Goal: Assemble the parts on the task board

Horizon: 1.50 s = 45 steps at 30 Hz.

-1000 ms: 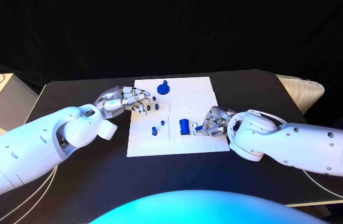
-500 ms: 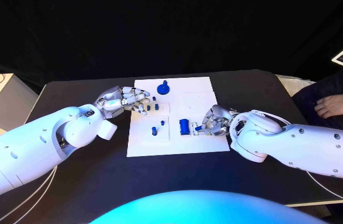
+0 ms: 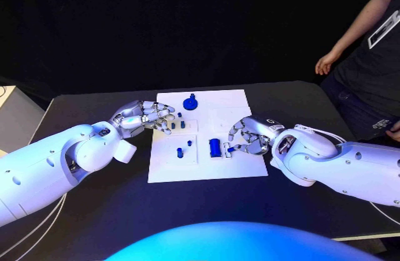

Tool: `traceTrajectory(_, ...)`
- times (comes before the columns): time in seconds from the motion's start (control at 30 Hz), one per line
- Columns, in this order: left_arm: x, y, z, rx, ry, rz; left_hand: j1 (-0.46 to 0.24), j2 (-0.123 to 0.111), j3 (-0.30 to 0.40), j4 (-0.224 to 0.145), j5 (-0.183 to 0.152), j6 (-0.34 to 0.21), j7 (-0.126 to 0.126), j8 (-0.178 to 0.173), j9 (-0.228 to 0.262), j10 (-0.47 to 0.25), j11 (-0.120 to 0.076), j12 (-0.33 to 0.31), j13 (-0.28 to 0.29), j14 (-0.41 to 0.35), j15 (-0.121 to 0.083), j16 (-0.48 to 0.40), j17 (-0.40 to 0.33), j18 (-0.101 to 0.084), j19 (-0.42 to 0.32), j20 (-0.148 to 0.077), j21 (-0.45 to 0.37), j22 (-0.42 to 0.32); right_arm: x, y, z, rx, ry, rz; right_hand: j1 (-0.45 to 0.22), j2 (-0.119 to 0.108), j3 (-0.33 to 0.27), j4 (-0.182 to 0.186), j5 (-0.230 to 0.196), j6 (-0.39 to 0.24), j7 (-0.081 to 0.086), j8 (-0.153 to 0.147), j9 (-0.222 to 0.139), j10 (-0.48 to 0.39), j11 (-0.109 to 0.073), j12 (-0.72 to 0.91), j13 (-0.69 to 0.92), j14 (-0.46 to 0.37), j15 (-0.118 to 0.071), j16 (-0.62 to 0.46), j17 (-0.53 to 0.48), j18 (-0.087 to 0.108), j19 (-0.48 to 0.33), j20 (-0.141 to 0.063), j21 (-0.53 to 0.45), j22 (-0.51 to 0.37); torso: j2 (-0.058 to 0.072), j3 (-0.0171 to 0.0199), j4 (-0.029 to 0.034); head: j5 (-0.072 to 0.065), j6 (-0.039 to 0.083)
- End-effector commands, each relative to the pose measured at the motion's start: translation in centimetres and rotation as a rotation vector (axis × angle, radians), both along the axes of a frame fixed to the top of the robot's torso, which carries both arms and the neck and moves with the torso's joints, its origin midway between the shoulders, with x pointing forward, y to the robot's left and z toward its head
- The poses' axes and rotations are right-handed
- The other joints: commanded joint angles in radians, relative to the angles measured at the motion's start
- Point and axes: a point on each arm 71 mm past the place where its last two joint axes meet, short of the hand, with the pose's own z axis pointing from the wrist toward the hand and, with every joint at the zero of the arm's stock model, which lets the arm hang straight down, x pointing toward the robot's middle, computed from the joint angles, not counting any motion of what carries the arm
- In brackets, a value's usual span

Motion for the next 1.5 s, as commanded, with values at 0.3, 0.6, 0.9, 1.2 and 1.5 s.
traceTrajectory(0.3,-0.1,-0.2,0.0,-0.012,-0.004,-0.019,0.001,0.005,0.001,0.003,0.001,-0.008,0.001,-0.005,0.0,-0.007,-0.002,0.006,0.001,-0.006,0.002,0.003,0.001,-0.003,-0.01,-0.001,0.003,0.001,-0.1,0.8,-1.4,-0.171,-0.128,0.193,-0.019,-0.032,0.043,-0.01,0.0,-0.05,-0.006,-0.062,-0.032,0.006,0.001,0.001,0.153,0.096,0.002,0.003,0.227,0.005,0.044,0.005,-0.004,0.153,0.001,-0.0003,0.0015,0.0,0.0)
traceTrajectory(0.6,-0.1,-0.2,0.0,-0.012,-0.003,-0.019,0.001,0.005,0.001,0.003,0.001,-0.008,0.001,-0.005,0.0,-0.007,-0.002,0.006,0.001,-0.006,0.002,0.003,0.001,-0.003,-0.01,-0.001,0.003,0.001,0.0,0.6,-2.1,-0.217,-0.111,0.18,-0.053,-0.039,0.046,0.0,-0.001,-0.017,0.003,-0.064,-0.044,0.008,0.009,0.006,0.155,0.098,0.009,0.007,0.232,0.003,0.046,0.009,0.008,0.155,0.0,-0.0009,0.0008,0.002,0.0)
traceTrajectory(0.9,-0.2,-0.2,0.0,-0.011,-0.002,-0.018,0.001,0.005,0.001,0.003,0.001,-0.008,0.001,-0.005,0.0,-0.007,-0.002,0.006,0.001,-0.006,0.002,0.003,0.001,-0.003,-0.01,-0.001,0.003,0.001,0.2,0.2,-2.2,-0.234,-0.121,0.138,-0.072,-0.04,0.044,0.007,0.002,0.009,0.002,-0.061,-0.048,0.011,0.008,0.01,0.157,0.099,0.008,0.013,0.238,0.0,0.05,0.009,0.029,0.158,0.0,-0.0005,0.0008,0.002,0.0)
traceTrajectory(1.2,-0.2,-0.2,-0.1,-0.011,-0.001,-0.019,0.001,0.005,0.001,0.003,0.001,-0.008,0.001,-0.005,0.0,-0.007,-0.002,0.006,0.001,-0.006,0.002,0.003,0.001,-0.003,-0.01,-0.001,0.003,0.001,0.3,0.1,-2.3,-0.24,-0.126,0.122,-0.074,-0.035,0.048,0.007,0.003,0.024,-0.002,-0.057,-0.05,0.014,0.005,0.015,0.16,0.1,0.006,0.015,0.241,-0.001,0.052,0.008,0.04,0.161,0.0,-0.0002,0.0007,0.002,0.0)
traceTrajectory(1.5,-0.2,-0.2,-0.1,-0.011,0.0,-0.02,0.001,0.005,0.001,0.003,0.001,-0.008,0.001,-0.005,0.0,-0.007,-0.002,0.006,0.001,-0.006,0.002,0.003,0.001,-0.003,-0.01,-0.001,0.003,0.001,0.5,-0.1,-2.7,-0.255,-0.12,0.108,-0.074,-0.033,0.049,0.007,0.003,0.028,-0.003,-0.056,-0.051,0.014,0.004,0.015,0.16,0.1,0.005,0.016,0.241,-0.001,0.053,0.007,0.041,0.161,0.001,0.0001,0.001,0.003,0.0)
